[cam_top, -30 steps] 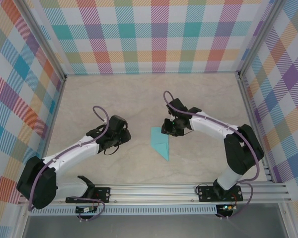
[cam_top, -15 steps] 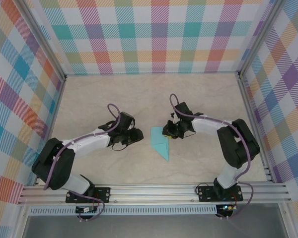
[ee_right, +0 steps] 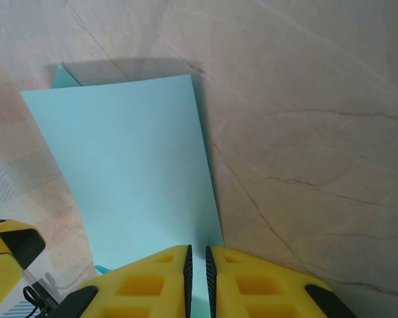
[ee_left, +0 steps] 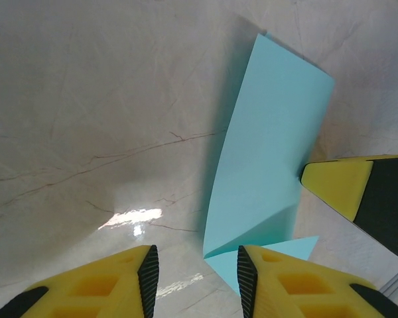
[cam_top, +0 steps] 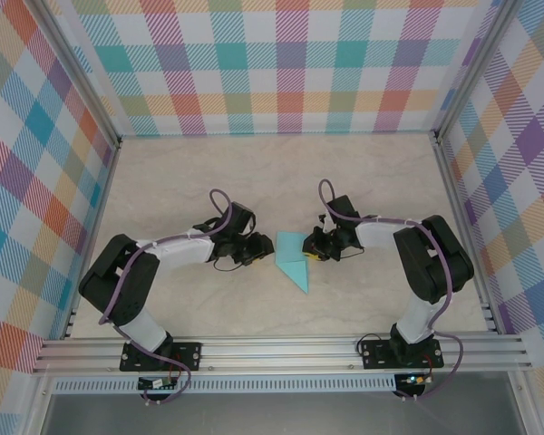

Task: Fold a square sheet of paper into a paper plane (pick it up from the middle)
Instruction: Fold the wing for the fifth time at the center of the table.

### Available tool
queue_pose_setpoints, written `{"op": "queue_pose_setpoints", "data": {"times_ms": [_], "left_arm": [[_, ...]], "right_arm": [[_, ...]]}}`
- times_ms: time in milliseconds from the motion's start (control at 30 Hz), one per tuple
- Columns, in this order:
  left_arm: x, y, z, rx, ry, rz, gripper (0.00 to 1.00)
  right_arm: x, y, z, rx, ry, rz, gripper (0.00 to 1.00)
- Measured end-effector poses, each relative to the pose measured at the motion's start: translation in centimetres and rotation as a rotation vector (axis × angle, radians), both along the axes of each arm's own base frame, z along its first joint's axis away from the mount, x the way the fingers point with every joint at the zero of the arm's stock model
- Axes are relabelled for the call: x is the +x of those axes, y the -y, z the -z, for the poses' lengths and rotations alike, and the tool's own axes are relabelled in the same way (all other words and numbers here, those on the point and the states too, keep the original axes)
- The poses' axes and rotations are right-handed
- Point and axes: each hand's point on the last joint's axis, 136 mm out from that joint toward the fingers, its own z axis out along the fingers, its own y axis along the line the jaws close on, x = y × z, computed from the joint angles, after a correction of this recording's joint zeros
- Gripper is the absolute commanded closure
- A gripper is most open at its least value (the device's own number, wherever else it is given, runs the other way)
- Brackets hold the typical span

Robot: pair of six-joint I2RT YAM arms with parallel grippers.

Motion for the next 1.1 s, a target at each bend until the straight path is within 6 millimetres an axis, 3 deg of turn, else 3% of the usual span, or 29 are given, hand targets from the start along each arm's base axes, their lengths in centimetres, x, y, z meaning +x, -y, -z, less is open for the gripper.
{"op": "queue_pose_setpoints", "data": {"times_ms": [500,1100], "left_arm": [[0.1,2.5,0.3,-0.101,-0.054,-0.020,0.61],[-0.8,2.8,1.2,-0.087,-0.094,-0.026,0.62]], "right_arm": [[0.0,-0.1,0.1,0.048,-0.010,0.012,0.84],[0.0,-0.1,0.1,0.059,-0.007,0.011,0.84]]}}
